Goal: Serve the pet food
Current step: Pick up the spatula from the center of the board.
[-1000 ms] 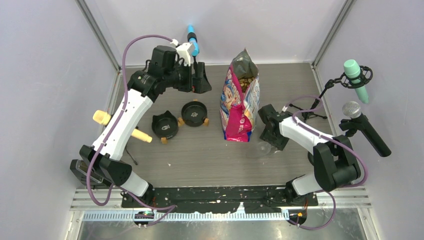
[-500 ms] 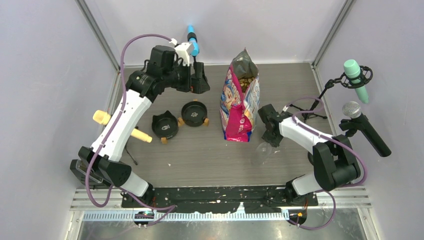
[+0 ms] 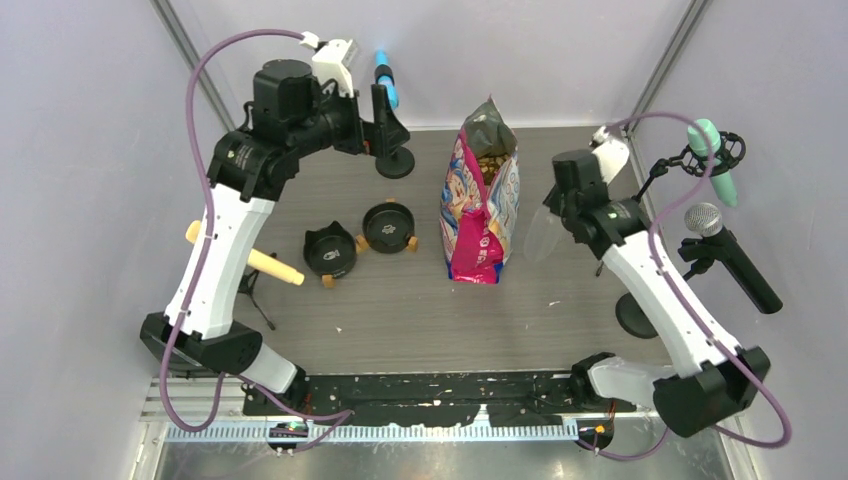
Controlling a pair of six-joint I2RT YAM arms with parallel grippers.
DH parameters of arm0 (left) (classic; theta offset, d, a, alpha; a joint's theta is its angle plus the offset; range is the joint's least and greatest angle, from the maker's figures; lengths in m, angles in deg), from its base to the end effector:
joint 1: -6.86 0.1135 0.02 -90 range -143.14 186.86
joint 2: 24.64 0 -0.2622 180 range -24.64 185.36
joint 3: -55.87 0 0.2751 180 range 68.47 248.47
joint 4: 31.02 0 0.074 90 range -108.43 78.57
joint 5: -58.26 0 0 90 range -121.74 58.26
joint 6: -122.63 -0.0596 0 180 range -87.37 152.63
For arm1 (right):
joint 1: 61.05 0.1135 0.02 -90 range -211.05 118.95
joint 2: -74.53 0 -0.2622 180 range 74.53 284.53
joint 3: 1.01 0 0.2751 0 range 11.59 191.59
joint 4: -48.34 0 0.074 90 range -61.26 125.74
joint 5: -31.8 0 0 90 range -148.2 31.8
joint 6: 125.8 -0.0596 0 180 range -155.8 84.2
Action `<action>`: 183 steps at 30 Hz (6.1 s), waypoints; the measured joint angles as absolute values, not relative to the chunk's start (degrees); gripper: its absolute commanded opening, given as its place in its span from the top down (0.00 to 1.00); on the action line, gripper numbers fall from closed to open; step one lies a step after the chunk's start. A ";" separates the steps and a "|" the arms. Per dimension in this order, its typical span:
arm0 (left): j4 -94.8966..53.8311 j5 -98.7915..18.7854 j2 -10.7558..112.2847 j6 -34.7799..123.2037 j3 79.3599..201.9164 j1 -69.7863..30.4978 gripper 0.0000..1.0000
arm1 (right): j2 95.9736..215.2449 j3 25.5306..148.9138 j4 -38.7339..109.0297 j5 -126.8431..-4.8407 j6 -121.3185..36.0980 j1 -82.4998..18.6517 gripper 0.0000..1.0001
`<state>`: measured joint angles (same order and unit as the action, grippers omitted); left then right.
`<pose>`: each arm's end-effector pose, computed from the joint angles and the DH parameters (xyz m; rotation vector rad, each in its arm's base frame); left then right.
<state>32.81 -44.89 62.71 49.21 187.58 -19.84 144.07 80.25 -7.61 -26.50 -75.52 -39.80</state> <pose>0.2879 -0.1600 0.5237 0.3325 1.9410 -0.7221 0.2789 0.0749 0.3281 0.6109 2.1207 -0.0669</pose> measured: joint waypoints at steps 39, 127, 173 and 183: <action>0.38 -64.65 58.95 81.95 168.23 -17.74 0.17 | 153.44 106.15 9.48 -71.94 -30.21 -20.63 0.94; 14.19 -85.91 57.09 70.54 179.69 -8.02 1.00 | 149.33 107.00 13.39 -97.64 -32.20 -32.80 0.59; 25.51 -93.21 56.20 62.74 172.13 -8.17 0.46 | 154.05 110.55 -2.50 -76.77 -4.70 -18.68 0.95; 10.70 -91.95 50.73 72.97 161.28 -8.43 0.62 | 153.90 110.28 -1.01 -75.94 -7.52 -18.68 0.95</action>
